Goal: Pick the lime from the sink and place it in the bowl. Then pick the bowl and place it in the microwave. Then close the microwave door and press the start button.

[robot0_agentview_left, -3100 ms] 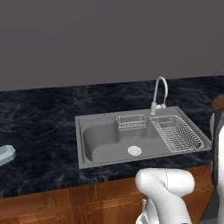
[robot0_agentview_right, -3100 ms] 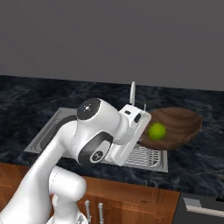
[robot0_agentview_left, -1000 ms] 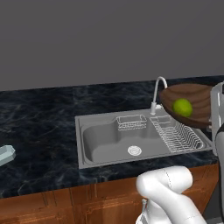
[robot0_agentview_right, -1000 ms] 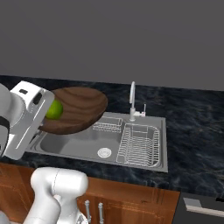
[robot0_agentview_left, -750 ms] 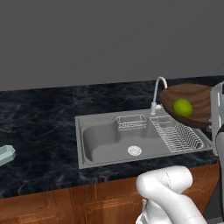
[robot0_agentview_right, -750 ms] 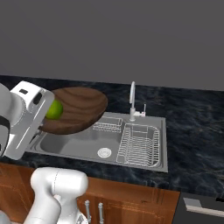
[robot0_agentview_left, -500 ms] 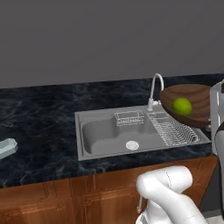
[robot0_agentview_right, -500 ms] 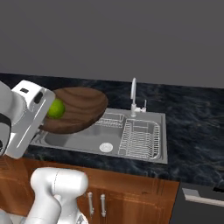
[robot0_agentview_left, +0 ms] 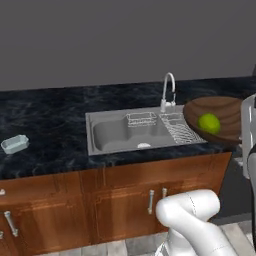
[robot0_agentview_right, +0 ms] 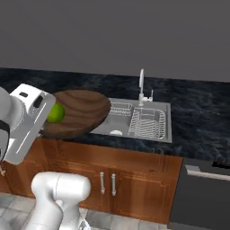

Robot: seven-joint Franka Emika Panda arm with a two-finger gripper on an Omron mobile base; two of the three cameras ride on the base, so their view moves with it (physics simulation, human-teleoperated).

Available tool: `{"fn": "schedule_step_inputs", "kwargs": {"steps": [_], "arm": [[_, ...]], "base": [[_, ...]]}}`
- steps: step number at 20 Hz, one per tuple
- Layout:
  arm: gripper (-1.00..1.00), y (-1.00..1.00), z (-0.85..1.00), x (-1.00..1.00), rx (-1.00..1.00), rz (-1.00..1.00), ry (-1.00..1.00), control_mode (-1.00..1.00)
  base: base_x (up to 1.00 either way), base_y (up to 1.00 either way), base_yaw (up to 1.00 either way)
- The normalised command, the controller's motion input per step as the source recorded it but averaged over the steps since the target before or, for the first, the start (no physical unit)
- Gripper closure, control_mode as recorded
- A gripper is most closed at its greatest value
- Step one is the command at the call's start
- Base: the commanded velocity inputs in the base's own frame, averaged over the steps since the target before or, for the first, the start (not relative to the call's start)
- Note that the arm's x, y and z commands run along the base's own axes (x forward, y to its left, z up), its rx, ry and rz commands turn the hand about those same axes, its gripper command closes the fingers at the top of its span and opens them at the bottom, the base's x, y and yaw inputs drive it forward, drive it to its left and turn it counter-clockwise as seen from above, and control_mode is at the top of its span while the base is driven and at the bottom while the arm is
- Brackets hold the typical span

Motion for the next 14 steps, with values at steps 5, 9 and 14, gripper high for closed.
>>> {"fn": "schedule_step_inputs", "kwargs": {"steps": [5,9,14], "arm": [[1.0,0.0,0.0,0.0,0.0,0.0,0.0,1.0],[1.0,0.0,0.0,0.0,0.0,0.0,0.0,1.0],[1.0,0.0,0.0,0.0,0.0,0.0,0.0,1.0]], "base": [[-0.37,0.0,0.57],[-0.34,0.0,0.63],[-0.22,0.0,0.66]]}}
